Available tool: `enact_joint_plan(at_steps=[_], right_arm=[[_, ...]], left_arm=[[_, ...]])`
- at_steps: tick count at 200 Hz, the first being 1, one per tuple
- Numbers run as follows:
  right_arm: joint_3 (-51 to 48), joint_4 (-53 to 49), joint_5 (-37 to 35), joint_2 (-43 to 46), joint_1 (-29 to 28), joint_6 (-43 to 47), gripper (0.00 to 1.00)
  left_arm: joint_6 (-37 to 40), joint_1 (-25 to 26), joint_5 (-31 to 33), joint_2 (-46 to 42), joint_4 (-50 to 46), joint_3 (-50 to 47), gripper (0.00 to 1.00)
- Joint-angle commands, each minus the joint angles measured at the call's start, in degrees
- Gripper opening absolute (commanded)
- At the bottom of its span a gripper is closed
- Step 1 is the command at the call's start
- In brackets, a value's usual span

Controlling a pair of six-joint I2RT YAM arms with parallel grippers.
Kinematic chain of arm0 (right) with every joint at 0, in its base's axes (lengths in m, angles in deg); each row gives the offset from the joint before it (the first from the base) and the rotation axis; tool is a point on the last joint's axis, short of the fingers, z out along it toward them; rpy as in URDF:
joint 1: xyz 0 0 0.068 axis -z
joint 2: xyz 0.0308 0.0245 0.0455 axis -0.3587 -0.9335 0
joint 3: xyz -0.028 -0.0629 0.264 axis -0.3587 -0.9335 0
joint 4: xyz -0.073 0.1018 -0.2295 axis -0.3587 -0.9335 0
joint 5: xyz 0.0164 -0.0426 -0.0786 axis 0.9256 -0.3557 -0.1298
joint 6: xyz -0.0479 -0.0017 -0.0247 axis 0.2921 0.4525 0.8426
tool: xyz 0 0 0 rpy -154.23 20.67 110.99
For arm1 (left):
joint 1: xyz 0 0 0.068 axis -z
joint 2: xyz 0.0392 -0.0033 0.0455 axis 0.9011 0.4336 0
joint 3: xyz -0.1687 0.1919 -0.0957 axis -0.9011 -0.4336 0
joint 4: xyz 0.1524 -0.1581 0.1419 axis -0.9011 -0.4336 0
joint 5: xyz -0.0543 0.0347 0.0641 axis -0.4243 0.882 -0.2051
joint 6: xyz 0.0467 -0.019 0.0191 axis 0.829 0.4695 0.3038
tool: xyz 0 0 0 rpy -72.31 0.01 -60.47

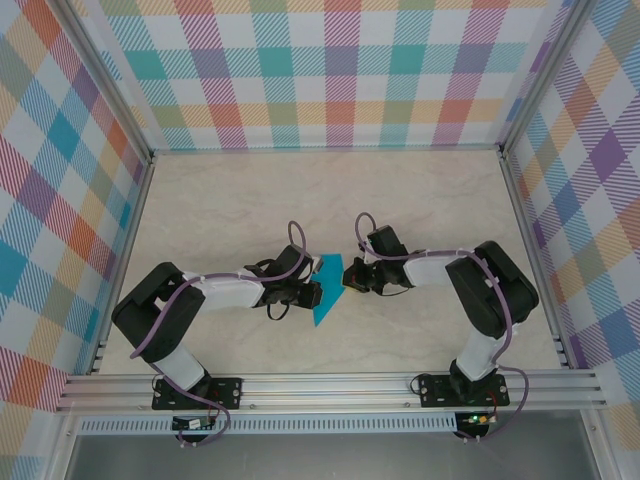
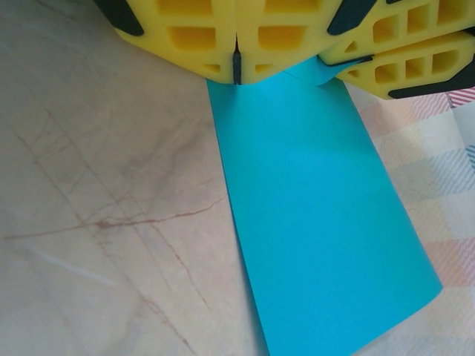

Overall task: Fold a paper plane with a square sheet of paper (pick it up from the middle)
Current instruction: Third fold the triangle at the center of the table.

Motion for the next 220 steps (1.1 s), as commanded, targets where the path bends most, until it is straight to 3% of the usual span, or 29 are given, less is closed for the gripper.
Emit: enact_joint_plan(at_steps=[1, 33, 75, 134, 157, 185, 195, 220], right_arm=[[1.17, -3.57, -0.75, 3.36, -0.08, 1.86, 0.00], [1.96, -0.85, 5.85, 5.21, -0.48, 2.12, 0.01], [2.48, 0.59, 8.81, 1.84, -2.51, 1.78, 0.01], [2.13, -1.50, 4.53, -3.71, -3.06, 2.29, 0.00], [0.99, -1.85, 2.97, -4.11, -3.01, 1.78, 0.00], [0.41, -2.62, 2.21, -3.91, -3.06, 1.49, 0.00], [0.26, -2.58, 2.18, -4.04, -3.06, 1.41, 0.00], [0.46, -2.91, 1.44, -4.05, -3.06, 0.65, 0.00]], left_arm=[[1.39, -0.34, 0.26, 2.13, -5.60, -0.56, 0.09], [1.48, -0.40, 0.25, 2.11, -5.67, -0.45, 0.10], [1.34, -0.34, 0.15, 2.42, -5.49, -0.33, 0.12], [1.30, -0.29, 0.03, 1.59, -6.19, 0.17, 0.18], [0.20, -0.39, 1.96, -1.90, -7.64, 0.08, 0.29], [-4.61, -0.40, 10.30, -9.60, -12.58, 0.68, 0.43], [-7.36, -0.37, 13.08, -12.39, -13.88, 0.31, 0.43], [-13.22, -0.36, 12.75, -20.09, -13.84, -2.34, 0.43]])
